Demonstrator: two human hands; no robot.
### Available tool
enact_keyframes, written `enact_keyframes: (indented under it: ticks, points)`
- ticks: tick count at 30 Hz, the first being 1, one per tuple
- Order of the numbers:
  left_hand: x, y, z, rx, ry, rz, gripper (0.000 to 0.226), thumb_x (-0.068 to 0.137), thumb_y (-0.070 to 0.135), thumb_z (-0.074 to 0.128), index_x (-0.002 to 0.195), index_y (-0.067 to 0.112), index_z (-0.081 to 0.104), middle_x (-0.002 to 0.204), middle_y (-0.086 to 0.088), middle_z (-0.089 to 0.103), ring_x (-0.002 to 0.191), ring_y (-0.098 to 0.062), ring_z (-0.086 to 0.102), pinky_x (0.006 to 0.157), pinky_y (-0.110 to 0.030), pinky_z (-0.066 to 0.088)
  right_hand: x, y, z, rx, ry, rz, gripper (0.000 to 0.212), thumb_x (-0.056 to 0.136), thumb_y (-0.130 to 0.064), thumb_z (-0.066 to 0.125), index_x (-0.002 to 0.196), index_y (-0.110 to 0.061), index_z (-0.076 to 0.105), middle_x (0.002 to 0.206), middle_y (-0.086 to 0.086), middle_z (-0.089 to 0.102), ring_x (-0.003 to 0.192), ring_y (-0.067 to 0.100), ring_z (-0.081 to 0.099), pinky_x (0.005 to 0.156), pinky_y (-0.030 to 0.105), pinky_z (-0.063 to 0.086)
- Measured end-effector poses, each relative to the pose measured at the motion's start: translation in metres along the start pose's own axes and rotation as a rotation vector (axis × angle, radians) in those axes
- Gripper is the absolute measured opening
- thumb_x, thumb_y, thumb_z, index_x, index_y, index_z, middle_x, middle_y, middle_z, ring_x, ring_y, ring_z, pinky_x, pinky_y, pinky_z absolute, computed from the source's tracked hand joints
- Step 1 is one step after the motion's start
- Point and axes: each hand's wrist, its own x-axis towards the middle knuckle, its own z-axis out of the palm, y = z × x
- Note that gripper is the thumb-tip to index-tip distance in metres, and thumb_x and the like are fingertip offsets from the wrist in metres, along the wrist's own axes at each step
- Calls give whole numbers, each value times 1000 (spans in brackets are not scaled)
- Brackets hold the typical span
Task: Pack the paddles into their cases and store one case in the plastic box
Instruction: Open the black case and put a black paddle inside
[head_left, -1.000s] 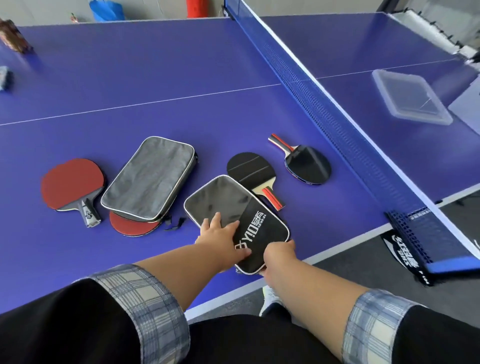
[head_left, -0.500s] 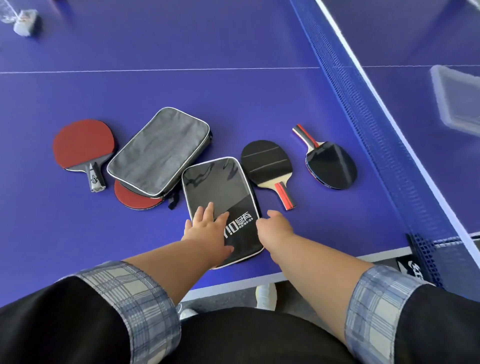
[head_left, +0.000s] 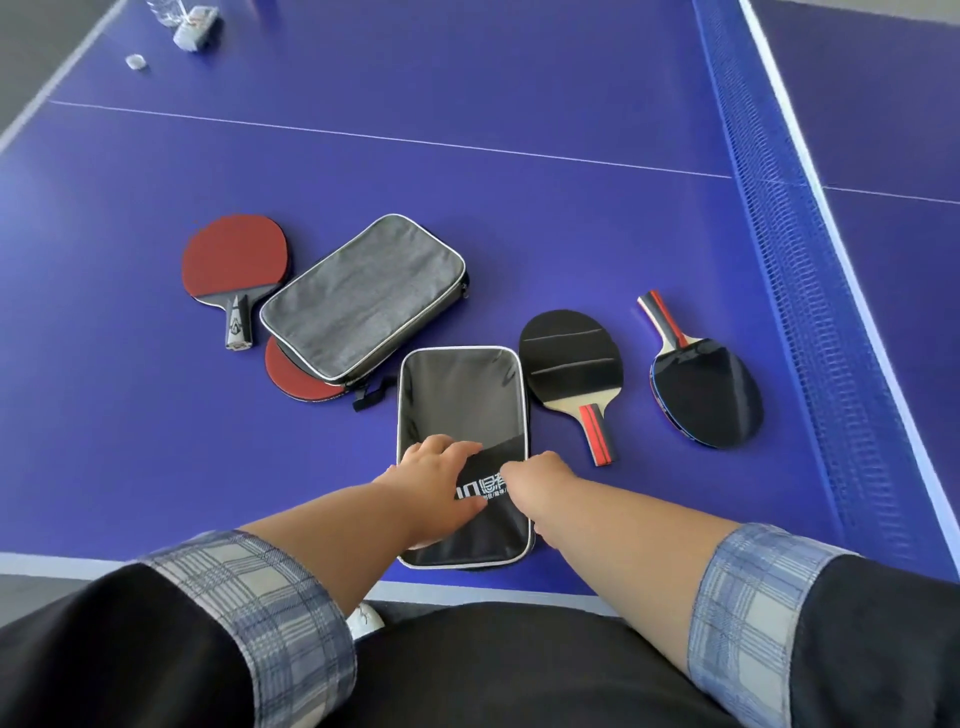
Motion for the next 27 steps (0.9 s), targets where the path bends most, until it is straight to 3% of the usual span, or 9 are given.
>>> enact_keyframes:
  ticks: [2, 4, 6, 9, 13, 19, 22, 25, 27]
  points:
    - [1, -6, -5, -49, -11, -3, 71, 84, 59, 55, 147, 43, 26, 151, 6, 30, 138, -22, 33, 106, -44, 41, 2, -1, -4, -16, -54, -35, 21, 101, -20, 44, 82, -9, 47, 82, 6, 45, 96, 27, 44, 92, 35, 47]
    - [1, -16, -9, -81, -18, -18, 69, 86, 55, 58, 147, 42, 28, 151, 6, 30, 134, -19, 38, 103, -40, 42, -5, 0, -3, -53, -85, -32, 30, 102, -17, 41, 72, -12, 39, 79, 4, 40, 98, 24, 42, 99, 35, 45]
    - [0, -19, -10, -113, -21, -37, 70, 87, 54, 59, 148, 41, 28, 149, 5, 31, 130, -19, 42, 102, -37, 42, -9, 7, 4, -38, -42, -42, 17, 96, -24, 49, 94, -8, 50, 91, 5, 51, 90, 26, 50, 85, 34, 47]
    - [-3, -13, -12, -223, 2, -86, 77, 82, 64, 58, 149, 39, 28, 148, 2, 32, 127, -22, 45, 102, -40, 44, -24, 12, 13, 90, 50, -24, 31, 89, -33, 55, 111, -15, 44, 93, 1, 55, 75, 18, 51, 66, 30, 41]
    - [-16, -6, -25, -334, 97, -132, 88, 74, 76, 50, 149, 37, 28, 146, 3, 37, 132, -23, 42, 100, -48, 47, -50, 4, 21, 158, 123, -132, 34, 92, -33, 52, 119, -14, 50, 106, 4, 60, 92, 26, 57, 80, 36, 46]
    - [-42, -14, -49, -490, 222, 74, 76, 85, 58, 62, 148, 28, 33, 139, 3, 46, 119, -12, 51, 105, -34, 41, -98, -16, 47, 306, 129, -342, 30, 102, -35, 33, 102, -25, 62, 104, -1, 63, 104, 24, 56, 90, 36, 41]
    - [-59, -27, -65, -605, 203, 89, 81, 83, 47, 69, 150, 33, 25, 143, 4, 45, 122, -16, 55, 106, -39, 43, -114, -30, 61, 438, 68, -390, 36, 100, -36, 34, 99, -25, 68, 100, -3, 69, 103, 22, 62, 95, 35, 46]
    - [-79, -46, -78, -624, 182, 104, 85, 79, 25, 64, 149, 42, 18, 136, 12, 50, 104, -12, 65, 90, -37, 55, -127, -43, 80, 498, -60, -400, 42, 99, -37, 34, 103, -25, 74, 105, 6, 77, 105, 28, 70, 102, 46, 51]
    - [-91, -59, -82, -648, 200, 112, 87, 77, 17, 56, 147, 48, 14, 129, 17, 54, 92, -4, 66, 76, -25, 57, -131, -50, 97, 468, -120, -434, 39, 97, -39, 37, 103, -31, 75, 107, 3, 77, 105, 26, 71, 102, 46, 52]
